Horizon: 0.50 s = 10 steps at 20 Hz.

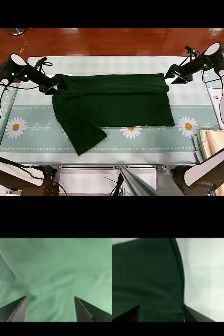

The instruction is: Fold the shirts.

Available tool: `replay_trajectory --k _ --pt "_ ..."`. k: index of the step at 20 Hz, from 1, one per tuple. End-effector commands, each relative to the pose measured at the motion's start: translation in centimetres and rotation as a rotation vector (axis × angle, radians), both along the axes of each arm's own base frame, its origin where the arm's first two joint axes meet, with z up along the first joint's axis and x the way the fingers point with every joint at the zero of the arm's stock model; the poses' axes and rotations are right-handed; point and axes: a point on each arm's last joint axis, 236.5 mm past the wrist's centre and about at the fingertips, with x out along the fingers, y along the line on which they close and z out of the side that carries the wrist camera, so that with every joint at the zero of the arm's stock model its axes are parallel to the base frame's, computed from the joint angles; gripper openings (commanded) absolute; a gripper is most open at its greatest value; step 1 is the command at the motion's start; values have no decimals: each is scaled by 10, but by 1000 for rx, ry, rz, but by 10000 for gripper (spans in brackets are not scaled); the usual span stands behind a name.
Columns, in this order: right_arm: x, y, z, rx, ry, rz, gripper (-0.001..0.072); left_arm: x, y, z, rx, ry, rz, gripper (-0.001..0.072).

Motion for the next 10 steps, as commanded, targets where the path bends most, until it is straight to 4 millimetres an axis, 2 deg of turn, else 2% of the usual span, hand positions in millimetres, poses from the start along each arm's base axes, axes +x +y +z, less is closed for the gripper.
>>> replay_trajectory --k 1,3,4,6,7,8,10 --pt "-34 -26 22 -46 73 16 631 -40 21 22 5 108 -31 708" --pt "-53 -54 46 -96 45 -40 630 -63 50 38 57 99 8 708" --pt "-65 -64 52 -106 21 -68 630 -81 61 40 73 98 20 707" --pt "-99 -83 46 -122 9 -151 631 -132 92 27 128 146 118 707" --pt "-115 -86 39 -109 -3 -208 630 -149 94 19 97 148 197 707" --pt "-127 -80 34 -77 -31 -255 630 -160 88 12 33 123 271 707" --pt "-144 -53 26 5 -115 -279 630 -167 63 7 -116 33 351 706"
